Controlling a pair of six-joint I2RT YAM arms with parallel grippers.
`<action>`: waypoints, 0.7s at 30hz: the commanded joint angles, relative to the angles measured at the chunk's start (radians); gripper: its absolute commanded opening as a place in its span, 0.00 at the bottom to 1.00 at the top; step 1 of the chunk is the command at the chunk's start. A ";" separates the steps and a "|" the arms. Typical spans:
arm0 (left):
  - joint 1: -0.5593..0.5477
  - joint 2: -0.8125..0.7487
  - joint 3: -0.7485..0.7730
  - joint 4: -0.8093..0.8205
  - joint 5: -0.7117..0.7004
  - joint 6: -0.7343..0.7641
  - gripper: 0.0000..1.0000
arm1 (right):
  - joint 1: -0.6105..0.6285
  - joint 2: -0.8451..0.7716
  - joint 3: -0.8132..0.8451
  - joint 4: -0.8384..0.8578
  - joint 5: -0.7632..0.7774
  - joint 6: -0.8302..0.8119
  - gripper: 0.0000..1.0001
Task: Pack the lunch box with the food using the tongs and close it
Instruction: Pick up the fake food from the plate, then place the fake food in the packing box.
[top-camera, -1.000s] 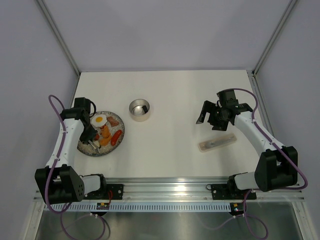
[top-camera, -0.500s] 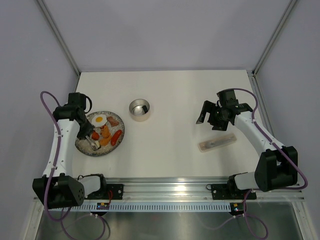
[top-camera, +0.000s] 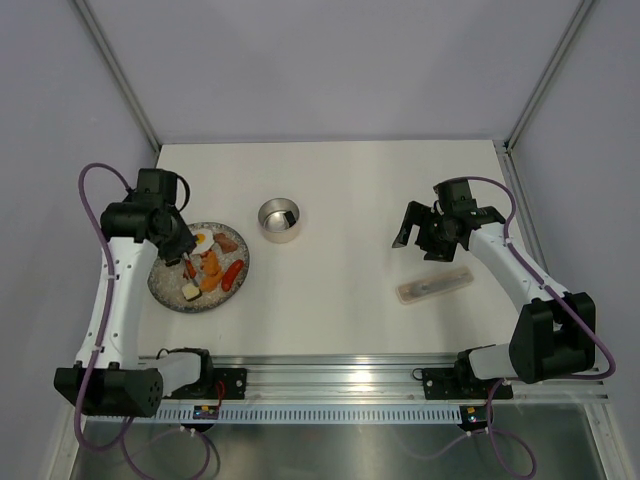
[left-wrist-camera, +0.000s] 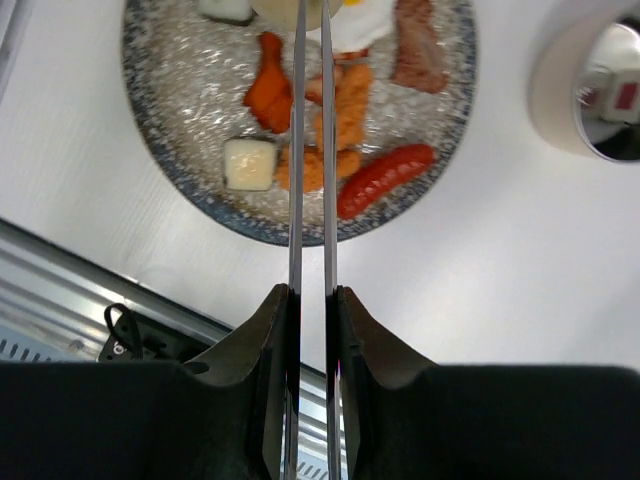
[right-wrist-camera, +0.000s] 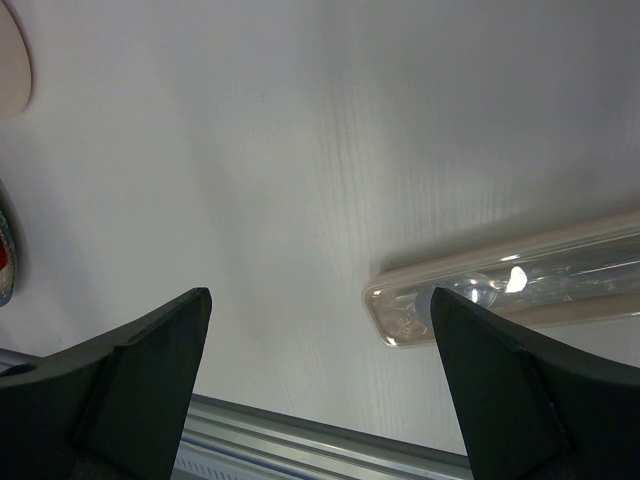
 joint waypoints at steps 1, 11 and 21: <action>-0.127 0.034 0.094 0.044 0.042 0.011 0.00 | -0.003 -0.013 0.021 0.010 -0.004 -0.004 0.99; -0.369 0.201 0.181 0.186 0.132 0.008 0.00 | -0.003 -0.037 0.035 -0.019 0.025 -0.010 0.99; -0.412 0.290 0.129 0.340 0.215 0.018 0.00 | -0.002 -0.048 0.032 -0.037 0.039 -0.014 1.00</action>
